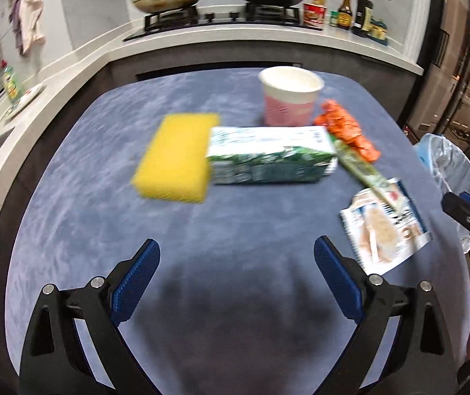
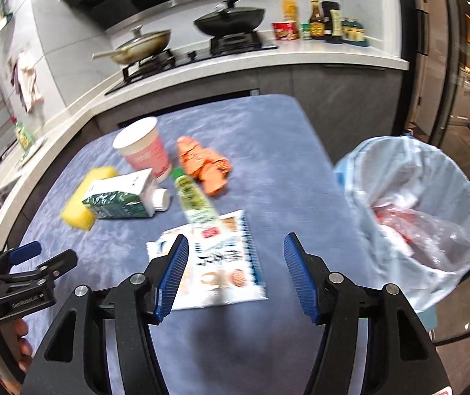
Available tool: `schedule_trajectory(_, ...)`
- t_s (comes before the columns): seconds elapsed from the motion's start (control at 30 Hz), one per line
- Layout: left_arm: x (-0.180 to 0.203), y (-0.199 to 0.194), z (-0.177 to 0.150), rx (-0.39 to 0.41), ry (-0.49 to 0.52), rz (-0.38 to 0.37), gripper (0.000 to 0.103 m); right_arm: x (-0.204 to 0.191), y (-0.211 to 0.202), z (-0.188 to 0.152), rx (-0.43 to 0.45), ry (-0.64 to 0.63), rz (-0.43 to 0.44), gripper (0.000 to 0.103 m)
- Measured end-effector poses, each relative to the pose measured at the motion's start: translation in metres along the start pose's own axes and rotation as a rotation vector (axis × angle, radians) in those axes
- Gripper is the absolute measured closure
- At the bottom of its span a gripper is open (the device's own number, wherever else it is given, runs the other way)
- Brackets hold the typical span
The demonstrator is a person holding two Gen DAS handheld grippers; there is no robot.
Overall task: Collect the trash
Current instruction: 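Move both open tools back over the table toward the remaining items, then grasp the green tube with the right tool while the left tool grasps the milk carton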
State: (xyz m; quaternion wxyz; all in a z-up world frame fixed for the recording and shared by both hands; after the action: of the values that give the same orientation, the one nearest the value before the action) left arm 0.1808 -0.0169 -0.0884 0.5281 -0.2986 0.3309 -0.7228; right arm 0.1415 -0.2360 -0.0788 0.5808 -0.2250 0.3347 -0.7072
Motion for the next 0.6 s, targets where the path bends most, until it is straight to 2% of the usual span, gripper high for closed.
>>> schedule_trajectory(0.27, -0.038, 0.003, -0.004, -0.006, -0.053, -0.011, 0.012, -0.038, 0.04, 0.008, -0.038, -0.071, -0.01, 0.044)
schedule_trajectory(0.4, -0.044, 0.007, 0.007, 0.002, -0.058, -0.026, 0.012, -0.05, 0.063, 0.011, -0.063, -0.112, -0.011, 0.046)
schedule_trajectory(0.53, -0.042, 0.015, 0.03, 0.02, 0.0, -0.059, 0.01, -0.054, 0.083, 0.016, -0.089, -0.121, -0.004, 0.047)
schedule_trajectory(0.6, -0.037, 0.021, 0.041, 0.031, 0.052, -0.063, 0.009, -0.055, 0.09, 0.02, -0.1, -0.125, 0.003, 0.05)
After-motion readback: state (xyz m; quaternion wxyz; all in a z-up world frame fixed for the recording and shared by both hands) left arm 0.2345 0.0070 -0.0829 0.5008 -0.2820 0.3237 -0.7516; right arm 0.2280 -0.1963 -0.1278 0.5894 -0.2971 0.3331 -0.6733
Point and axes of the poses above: each gripper's, at about its wrist camera, not at the fingertips, and y roughly the way its jaws point, x to its right, z to its top, the point moved 6 cm from there along y, roughly the way its jaws point, and after that the axes turned 7 degrees about -z, right-handed, at the moved point
